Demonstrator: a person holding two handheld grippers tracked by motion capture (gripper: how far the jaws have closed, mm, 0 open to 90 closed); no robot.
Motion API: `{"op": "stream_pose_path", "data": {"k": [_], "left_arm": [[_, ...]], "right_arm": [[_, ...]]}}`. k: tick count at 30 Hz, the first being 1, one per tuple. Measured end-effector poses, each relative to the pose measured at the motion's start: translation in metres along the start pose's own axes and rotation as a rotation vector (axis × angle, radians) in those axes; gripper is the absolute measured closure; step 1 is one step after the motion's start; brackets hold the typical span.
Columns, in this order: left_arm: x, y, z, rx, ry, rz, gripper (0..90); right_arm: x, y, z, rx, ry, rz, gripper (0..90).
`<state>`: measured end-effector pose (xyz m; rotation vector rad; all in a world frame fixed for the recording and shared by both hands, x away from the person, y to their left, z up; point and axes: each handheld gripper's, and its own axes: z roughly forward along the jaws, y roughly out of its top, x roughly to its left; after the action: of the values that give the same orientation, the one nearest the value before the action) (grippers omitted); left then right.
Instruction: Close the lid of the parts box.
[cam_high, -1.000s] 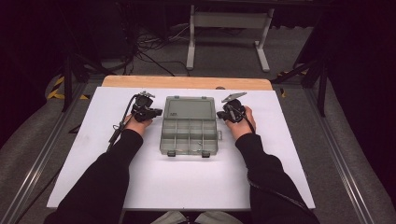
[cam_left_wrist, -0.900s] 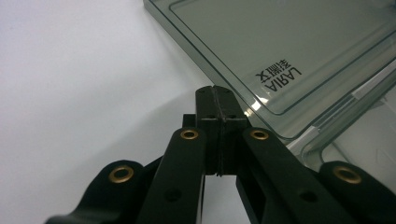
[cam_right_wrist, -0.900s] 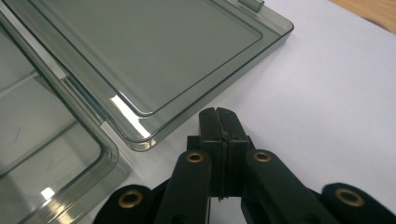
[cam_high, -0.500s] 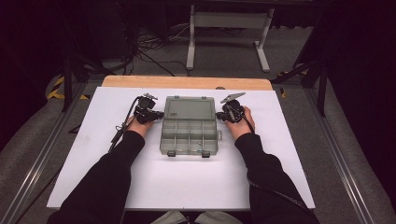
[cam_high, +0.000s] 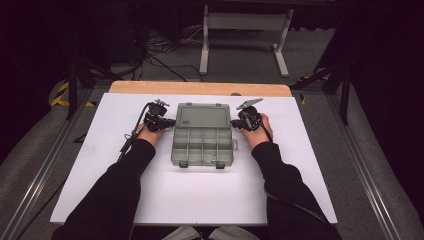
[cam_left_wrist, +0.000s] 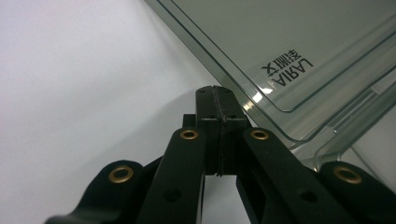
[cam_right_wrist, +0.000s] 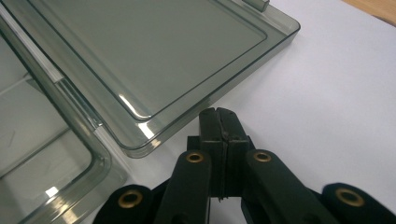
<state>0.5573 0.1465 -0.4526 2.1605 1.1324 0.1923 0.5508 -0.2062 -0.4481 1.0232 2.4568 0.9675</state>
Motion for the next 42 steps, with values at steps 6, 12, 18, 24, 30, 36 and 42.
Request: {"op": "stream_pose_path", "data": {"k": [6,12,18,24,30,36,42], "left_arm": [[0.002,0.005,0.000,0.033,-0.010,-0.016,89.8],[0.004,0.008,0.001,0.048,-0.019,-0.027,89.8],[0.005,0.008,0.001,0.052,-0.024,-0.037,89.8],[0.007,0.008,0.002,0.040,-0.035,-0.056,89.8],[0.007,0.008,0.002,0.040,-0.033,-0.062,89.8],[0.008,0.007,0.003,0.026,-0.039,-0.088,89.8],[0.006,0.008,0.004,0.012,-0.027,-0.075,89.8]], "right_arm": [[-0.003,0.002,0.002,-0.004,0.001,-0.002,90.0],[-0.006,0.005,0.003,0.022,0.012,-0.027,90.0],[-0.006,0.013,0.004,0.077,0.008,-0.078,90.0],[-0.005,0.017,0.005,0.101,-0.006,-0.094,90.0],[-0.006,0.019,0.006,0.116,0.005,-0.112,90.0],[-0.005,0.022,0.007,0.133,-0.001,-0.132,90.0],[-0.006,0.023,0.008,0.126,0.005,-0.141,90.0]]}}
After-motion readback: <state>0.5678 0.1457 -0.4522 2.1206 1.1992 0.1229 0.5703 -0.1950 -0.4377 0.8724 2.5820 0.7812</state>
